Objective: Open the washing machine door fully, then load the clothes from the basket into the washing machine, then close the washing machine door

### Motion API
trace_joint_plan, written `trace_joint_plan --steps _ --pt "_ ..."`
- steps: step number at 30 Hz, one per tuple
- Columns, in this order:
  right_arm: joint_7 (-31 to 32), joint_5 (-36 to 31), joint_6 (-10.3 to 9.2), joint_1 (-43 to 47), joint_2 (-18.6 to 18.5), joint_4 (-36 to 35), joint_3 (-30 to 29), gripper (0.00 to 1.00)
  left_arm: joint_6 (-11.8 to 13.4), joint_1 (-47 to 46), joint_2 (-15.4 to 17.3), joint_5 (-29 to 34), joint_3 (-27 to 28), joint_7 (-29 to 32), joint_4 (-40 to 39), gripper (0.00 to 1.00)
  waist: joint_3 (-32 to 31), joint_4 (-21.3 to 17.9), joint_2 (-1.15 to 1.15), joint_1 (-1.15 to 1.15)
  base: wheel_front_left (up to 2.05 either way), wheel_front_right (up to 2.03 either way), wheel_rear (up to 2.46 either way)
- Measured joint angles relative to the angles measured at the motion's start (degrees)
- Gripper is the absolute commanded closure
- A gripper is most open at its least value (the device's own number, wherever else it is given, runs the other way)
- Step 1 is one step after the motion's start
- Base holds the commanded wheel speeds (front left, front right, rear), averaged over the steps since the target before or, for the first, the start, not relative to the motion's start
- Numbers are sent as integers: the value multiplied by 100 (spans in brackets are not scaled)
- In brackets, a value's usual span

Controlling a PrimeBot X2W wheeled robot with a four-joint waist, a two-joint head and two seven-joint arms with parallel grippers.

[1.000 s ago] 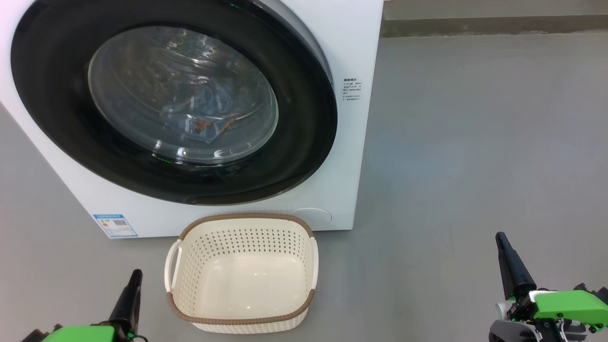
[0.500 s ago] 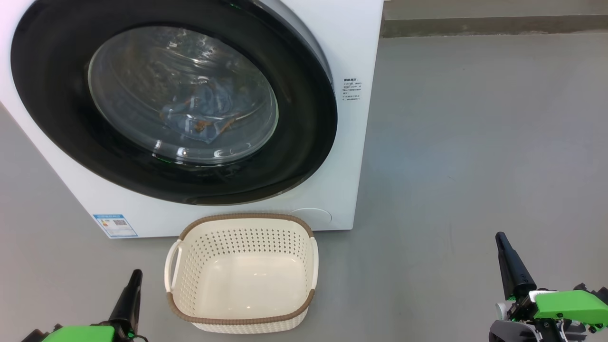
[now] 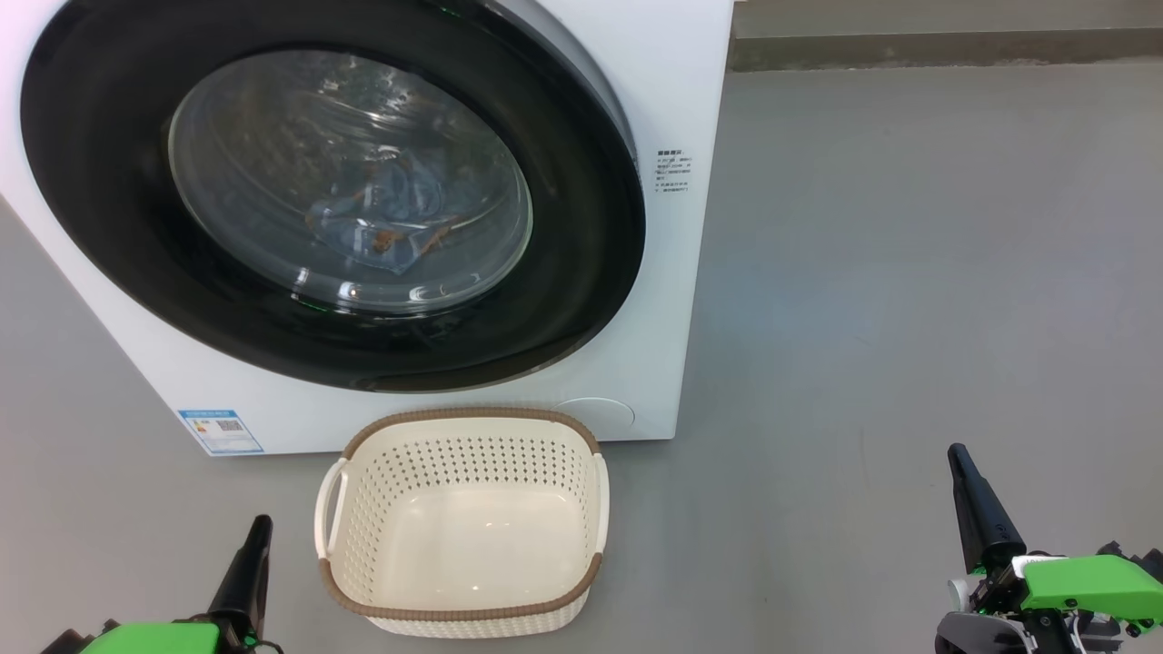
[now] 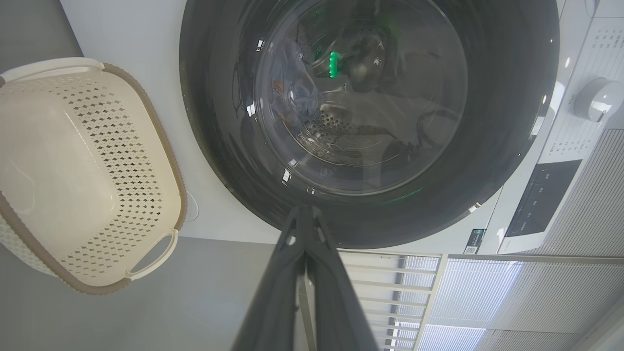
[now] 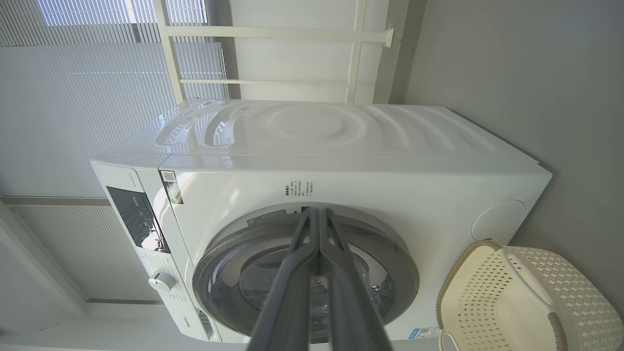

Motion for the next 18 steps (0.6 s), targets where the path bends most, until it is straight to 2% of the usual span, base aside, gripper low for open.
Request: trace_joint_plan --steps 18 --pt "0 0 0 0 0 0 0 100 0 0 0 0 1 0 -1 100 0 0 0 0 0 0 0"
